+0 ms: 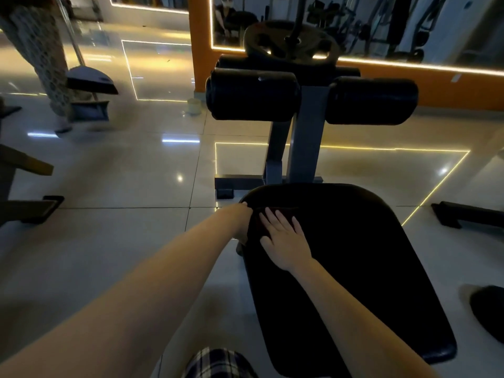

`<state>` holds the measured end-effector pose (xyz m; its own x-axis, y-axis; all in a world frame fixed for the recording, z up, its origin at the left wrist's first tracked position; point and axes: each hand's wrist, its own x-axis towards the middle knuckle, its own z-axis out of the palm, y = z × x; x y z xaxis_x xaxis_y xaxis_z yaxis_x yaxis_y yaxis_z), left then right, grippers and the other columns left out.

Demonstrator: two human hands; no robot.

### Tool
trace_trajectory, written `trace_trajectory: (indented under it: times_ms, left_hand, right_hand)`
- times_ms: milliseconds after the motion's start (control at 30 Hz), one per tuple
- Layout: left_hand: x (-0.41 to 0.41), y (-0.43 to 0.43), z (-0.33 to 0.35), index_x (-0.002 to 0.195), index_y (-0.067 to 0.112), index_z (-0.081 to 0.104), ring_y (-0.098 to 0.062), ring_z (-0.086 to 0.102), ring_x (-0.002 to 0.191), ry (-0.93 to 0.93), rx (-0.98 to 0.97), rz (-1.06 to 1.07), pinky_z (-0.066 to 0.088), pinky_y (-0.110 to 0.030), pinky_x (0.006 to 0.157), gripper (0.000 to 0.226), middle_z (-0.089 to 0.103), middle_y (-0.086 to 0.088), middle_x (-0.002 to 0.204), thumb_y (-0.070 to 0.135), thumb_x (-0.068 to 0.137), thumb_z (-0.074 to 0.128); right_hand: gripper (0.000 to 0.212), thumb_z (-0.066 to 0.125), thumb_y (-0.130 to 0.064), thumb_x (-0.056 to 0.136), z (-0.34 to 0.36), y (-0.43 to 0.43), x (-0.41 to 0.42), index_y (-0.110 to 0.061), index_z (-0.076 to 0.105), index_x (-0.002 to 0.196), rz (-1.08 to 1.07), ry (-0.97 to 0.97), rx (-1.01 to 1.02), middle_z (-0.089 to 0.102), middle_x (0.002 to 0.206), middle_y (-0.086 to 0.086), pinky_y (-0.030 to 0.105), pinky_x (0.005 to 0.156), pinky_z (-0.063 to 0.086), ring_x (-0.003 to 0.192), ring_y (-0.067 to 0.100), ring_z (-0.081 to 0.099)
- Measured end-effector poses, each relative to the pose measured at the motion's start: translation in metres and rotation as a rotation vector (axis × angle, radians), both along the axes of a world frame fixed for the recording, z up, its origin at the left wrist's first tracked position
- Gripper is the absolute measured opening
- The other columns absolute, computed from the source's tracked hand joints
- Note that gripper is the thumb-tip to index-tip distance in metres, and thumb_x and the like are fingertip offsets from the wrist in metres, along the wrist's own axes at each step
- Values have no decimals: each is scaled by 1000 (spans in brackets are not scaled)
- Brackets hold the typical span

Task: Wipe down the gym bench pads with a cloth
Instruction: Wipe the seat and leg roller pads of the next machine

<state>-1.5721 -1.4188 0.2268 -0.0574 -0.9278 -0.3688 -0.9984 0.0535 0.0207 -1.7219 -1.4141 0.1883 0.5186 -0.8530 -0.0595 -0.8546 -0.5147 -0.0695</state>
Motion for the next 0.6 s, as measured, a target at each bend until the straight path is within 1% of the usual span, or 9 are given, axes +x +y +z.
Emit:
trace_trajectory:
  times_ms: [67,167,233,267,300,333,400,467,600]
  left_hand:
    - [1,6,-2,142,10,36,-27,48,123,43,-7,25,43,-36,104,73,35,-11,144,30,82,73]
    - [3,15,-2,153,13,16,-31,34,137,64,12,39,36,-41,111,96,17,-11,157,35,80,74]
    - [5,20,0,154,14,9,-31,27,142,73,27,42,32,-44,114,108,9,-9,159,41,76,77]
    - [4,23,0,154,14,7,-32,25,143,72,34,45,31,-44,115,113,5,-9,160,43,73,79]
    - [4,24,0,155,14,4,-32,23,143,69,33,47,30,-45,115,116,2,-9,161,45,71,80]
    - [3,25,-2,155,15,2,-33,21,144,65,33,50,29,-46,115,119,-2,-9,162,46,70,80]
    - [3,24,-4,155,17,-1,-33,18,146,52,43,59,27,-47,116,124,-7,-7,162,53,68,80]
    - [3,22,-3,155,18,-2,-32,15,147,31,59,66,25,-47,117,126,-9,-5,162,60,66,78]
    - [0,22,-5,154,16,-2,-32,15,147,6,42,53,26,-47,117,126,-8,-7,162,61,67,77]
  right_hand:
    - [59,25,-39,100,1,9,-2,-29,5,154,9,9,3,-2,163,-9,41,118,-6,149,12,-5]
    - [59,24,-41,100,0,35,-18,-30,3,154,57,46,20,-3,162,-9,40,118,-7,148,11,-7]
    - [63,9,-48,94,-1,57,-35,-32,2,154,114,93,30,-7,161,-12,38,117,-11,148,9,-9]
    - [70,0,-51,87,-2,68,-45,-32,3,154,143,99,32,-7,161,-13,36,116,-12,148,8,-9]
    - [75,-2,-52,82,-2,78,-56,-32,9,154,177,100,24,-3,161,-12,36,116,-9,149,9,-4]
    - [74,5,-52,84,-3,88,-67,-30,21,153,214,116,0,10,161,-10,36,115,0,149,12,9]
    - [63,29,-49,86,-8,107,-87,-27,47,143,261,134,-61,39,151,-7,39,107,19,139,16,37]
    - [60,38,-49,84,-12,120,-101,-29,51,139,291,133,-53,46,147,-8,40,103,24,135,14,41]
    - [59,40,-50,85,-17,121,-104,-32,47,141,325,109,-131,44,148,-10,41,103,25,136,12,39]
